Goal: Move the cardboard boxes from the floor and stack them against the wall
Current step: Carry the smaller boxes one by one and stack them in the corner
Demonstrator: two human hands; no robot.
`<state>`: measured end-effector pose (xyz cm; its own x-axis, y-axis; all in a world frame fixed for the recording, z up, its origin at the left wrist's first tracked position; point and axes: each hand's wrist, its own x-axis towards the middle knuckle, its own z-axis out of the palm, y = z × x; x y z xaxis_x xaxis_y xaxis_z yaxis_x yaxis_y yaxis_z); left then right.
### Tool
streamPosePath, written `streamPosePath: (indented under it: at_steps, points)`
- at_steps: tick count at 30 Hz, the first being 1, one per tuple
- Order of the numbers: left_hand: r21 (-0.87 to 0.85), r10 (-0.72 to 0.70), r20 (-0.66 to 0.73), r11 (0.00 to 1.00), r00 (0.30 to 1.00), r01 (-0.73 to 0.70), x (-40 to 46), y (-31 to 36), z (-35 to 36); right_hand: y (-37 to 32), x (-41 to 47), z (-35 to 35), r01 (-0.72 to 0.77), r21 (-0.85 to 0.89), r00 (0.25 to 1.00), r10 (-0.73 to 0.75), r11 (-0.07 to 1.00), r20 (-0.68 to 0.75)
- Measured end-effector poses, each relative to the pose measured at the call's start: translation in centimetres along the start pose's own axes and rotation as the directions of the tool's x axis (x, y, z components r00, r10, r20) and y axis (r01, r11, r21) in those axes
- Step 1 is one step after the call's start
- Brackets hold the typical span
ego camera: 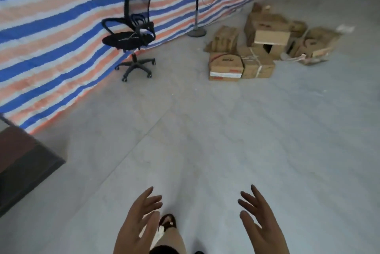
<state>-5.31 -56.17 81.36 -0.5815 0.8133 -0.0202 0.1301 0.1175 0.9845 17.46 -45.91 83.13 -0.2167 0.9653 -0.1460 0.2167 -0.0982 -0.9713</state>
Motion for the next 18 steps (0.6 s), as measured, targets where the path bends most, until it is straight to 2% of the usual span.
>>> streamPosePath:
  at_steps: [9,18]
  points:
    - [0.035,0.024,0.158,0.999,0.987,-0.030,9.1,2.6,7.5,1.2,8.3,-3.1,-0.079,0.021,0.983,0.081,0.997,-0.165]
    - [-0.001,0.063,0.238,0.998,0.969,-0.065,27.4,4.0,13.0,-1.4,25.3,-2.5,-0.038,0.043,0.971,0.047,0.998,-0.235]
